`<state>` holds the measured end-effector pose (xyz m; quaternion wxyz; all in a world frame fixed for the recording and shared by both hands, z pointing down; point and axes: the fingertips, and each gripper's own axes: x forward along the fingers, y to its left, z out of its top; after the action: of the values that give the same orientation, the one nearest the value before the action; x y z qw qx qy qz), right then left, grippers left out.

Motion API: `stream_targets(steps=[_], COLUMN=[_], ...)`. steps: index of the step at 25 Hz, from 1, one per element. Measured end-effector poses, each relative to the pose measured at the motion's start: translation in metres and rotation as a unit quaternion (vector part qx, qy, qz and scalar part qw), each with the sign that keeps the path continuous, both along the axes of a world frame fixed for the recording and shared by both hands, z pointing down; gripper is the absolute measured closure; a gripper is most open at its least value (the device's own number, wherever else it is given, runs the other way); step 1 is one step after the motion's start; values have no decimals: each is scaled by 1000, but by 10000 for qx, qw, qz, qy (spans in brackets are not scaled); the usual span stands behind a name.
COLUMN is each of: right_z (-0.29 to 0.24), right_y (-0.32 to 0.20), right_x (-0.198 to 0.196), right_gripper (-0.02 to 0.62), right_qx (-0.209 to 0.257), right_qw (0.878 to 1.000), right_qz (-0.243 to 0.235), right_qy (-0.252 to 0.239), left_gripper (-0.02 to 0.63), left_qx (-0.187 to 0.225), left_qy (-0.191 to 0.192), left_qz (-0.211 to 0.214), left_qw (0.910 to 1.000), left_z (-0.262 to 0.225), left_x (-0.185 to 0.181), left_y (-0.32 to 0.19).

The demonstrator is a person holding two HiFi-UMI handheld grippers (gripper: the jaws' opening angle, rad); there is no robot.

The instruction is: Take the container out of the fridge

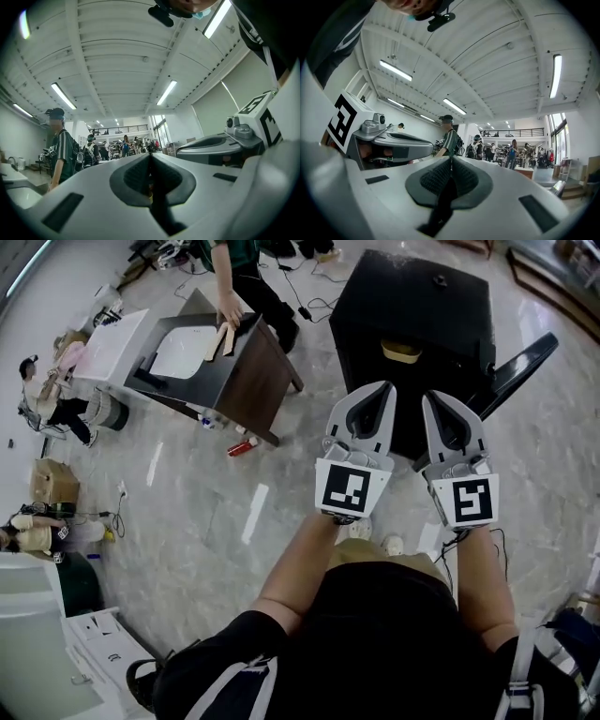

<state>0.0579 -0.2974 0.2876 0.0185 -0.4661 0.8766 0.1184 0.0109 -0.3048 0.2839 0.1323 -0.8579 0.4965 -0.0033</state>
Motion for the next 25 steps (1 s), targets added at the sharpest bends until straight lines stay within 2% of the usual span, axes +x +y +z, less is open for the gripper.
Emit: stream_targets(steps=[3,7,13,17,20,25], right_z=[1,10,23,27,42,69], right_y=[-12,-26,-37,-44,-51,-71], right_x=[-10,-22,-36,-41,-41,-42], right_gripper=[558,558,558,558,558,557], right_qx=[-48,-208,-229,-238,-436,-688], right_qw=[9998,9990,9974,9969,9946,9864], right_qz=[162,354,594,657,719,740], right_qy=[44,193,330,373,609,1295], left_gripper=[583,583,583,583,583,583], left_qx=[-272,-5,-322,-238,-69,-146], left_qy=[14,102,86,135,149,182], left_qz=[169,384,561,676,743,715], left_qw=[9995,9992,9979,9973,9971,9972], left_z=[7,7,23,25,26,32], left_x=[-9,-21,-40,-41,-41,-42], left_y=[-14,-30,-44,-52,-59,-70])
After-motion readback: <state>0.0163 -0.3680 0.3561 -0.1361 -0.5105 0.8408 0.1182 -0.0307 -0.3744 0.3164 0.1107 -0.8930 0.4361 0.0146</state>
